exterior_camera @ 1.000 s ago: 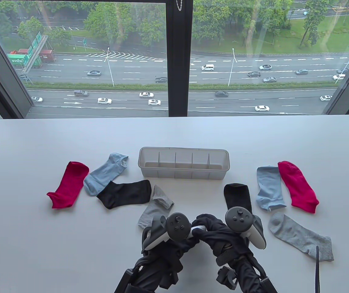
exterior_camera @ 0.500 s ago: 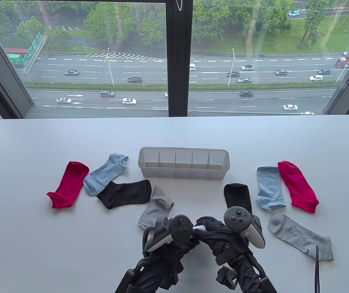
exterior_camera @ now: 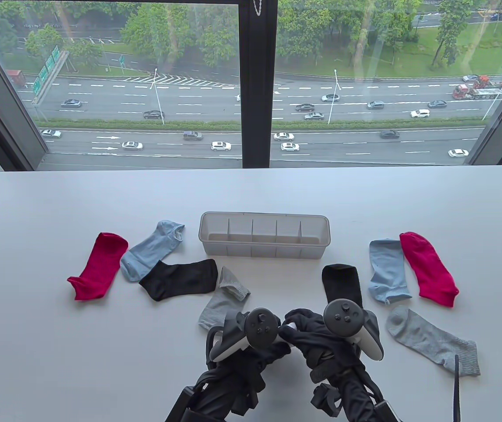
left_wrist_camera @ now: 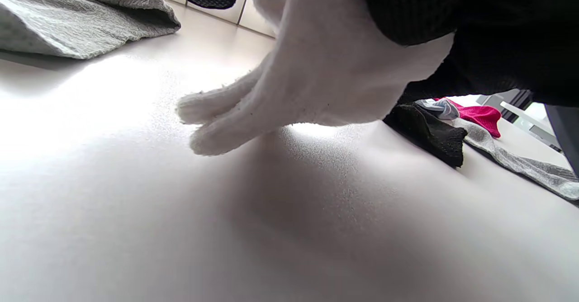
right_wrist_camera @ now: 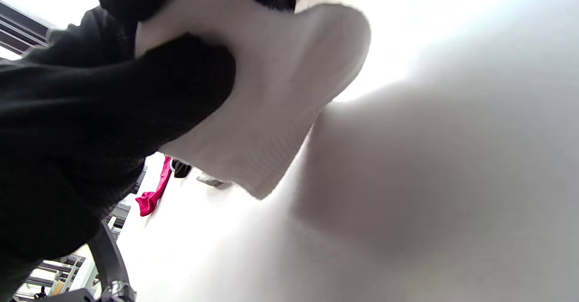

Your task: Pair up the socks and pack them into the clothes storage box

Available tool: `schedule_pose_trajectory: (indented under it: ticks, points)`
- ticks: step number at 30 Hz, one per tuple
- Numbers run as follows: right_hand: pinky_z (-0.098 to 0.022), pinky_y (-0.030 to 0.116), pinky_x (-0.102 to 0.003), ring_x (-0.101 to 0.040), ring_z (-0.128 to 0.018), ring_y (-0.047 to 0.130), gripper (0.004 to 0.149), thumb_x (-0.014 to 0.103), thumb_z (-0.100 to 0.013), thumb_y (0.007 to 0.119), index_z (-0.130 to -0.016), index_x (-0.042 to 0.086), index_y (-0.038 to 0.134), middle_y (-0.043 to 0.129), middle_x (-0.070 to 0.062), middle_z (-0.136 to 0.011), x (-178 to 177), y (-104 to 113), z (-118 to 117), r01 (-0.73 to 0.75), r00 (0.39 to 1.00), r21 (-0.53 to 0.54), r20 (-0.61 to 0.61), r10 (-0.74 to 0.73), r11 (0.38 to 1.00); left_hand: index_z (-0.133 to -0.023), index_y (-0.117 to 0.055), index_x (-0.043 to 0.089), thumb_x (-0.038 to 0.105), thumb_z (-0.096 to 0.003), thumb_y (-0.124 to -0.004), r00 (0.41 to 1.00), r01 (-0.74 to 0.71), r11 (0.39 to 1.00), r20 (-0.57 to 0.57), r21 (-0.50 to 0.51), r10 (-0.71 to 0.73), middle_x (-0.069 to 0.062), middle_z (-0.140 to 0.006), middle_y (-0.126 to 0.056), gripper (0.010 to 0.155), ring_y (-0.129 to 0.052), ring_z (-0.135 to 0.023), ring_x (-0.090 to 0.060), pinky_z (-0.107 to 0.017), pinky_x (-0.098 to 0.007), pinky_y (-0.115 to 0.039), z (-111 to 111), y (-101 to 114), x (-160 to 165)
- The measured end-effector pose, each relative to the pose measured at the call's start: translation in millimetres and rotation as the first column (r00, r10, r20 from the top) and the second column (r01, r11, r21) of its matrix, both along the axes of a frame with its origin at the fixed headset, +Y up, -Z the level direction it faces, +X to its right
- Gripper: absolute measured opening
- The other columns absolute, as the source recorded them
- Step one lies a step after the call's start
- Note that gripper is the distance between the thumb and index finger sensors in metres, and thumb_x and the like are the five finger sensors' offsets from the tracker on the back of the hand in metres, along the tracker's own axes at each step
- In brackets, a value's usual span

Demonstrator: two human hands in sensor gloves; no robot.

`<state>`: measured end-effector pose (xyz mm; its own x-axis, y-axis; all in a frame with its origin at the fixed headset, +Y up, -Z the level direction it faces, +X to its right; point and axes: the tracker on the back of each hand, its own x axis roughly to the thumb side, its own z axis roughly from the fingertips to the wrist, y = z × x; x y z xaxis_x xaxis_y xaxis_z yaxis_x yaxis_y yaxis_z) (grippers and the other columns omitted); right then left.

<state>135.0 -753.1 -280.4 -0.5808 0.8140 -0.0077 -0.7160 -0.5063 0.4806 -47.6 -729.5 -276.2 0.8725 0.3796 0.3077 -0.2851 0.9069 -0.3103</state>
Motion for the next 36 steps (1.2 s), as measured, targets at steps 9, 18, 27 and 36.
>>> schedule_pose_trajectory:
  ticks: [9,18,27,36]
  points:
    - [-0.078,0.040,-0.060,-0.045,-0.104,0.032,0.051,0.050,-0.059,0.062,-0.097,0.017,0.061,0.045,-0.014,-0.114,1.1,2.8,0.0,0.018,1.000,0.016,0.000,-0.018,1.000,-0.088,-0.063,0.011,0.041,-0.0480,-0.072,1.000,0.007,1.000,0.030,0.026,-0.008,-0.015,-0.072,-0.081,0.050,-0.086,-0.062,-0.036,-0.067,-0.065,-0.059,1.0,0.8,3.3]
    - [-0.078,0.037,-0.060,-0.046,-0.104,0.030,0.058,0.053,-0.060,0.054,-0.105,0.017,0.049,0.039,-0.017,-0.115,-0.1,-2.6,1.7,0.057,0.998,-0.038,0.032,-0.056,0.998,-0.091,-0.061,0.010,0.036,-0.0485,-0.077,1.000,0.010,0.995,0.001,0.099,-0.010,-0.020,-0.089,-0.076,0.052,-0.087,-0.070,-0.039,-0.058,-0.062,-0.068,2.9,5.8,5.7]
    - [-0.078,0.037,-0.060,-0.043,-0.105,0.030,0.050,0.050,-0.060,0.058,-0.093,0.014,0.065,0.046,-0.013,-0.113,-0.9,0.4,-0.1,0.083,0.996,-0.036,-0.020,-0.083,0.996,-0.086,-0.060,0.012,0.045,-0.0448,-0.077,1.000,0.023,0.999,0.003,0.037,-0.023,-0.013,-0.067,-0.082,0.055,-0.087,-0.051,-0.028,-0.055,-0.059,-0.070,0.5,3.8,0.5]
    - [-0.078,0.034,-0.062,-0.046,-0.106,0.024,0.070,0.055,-0.057,0.063,-0.112,0.024,0.034,0.030,-0.018,-0.118,4.6,0.5,-0.7,0.120,0.993,-0.025,0.000,-0.120,0.992,-0.095,-0.060,0.010,0.036,-0.0497,-0.074,0.999,-0.047,0.993,0.013,0.113,0.046,-0.019,-0.081,-0.080,0.054,-0.090,-0.061,-0.034,-0.058,-0.061,-0.070,3.4,9.9,-0.5]
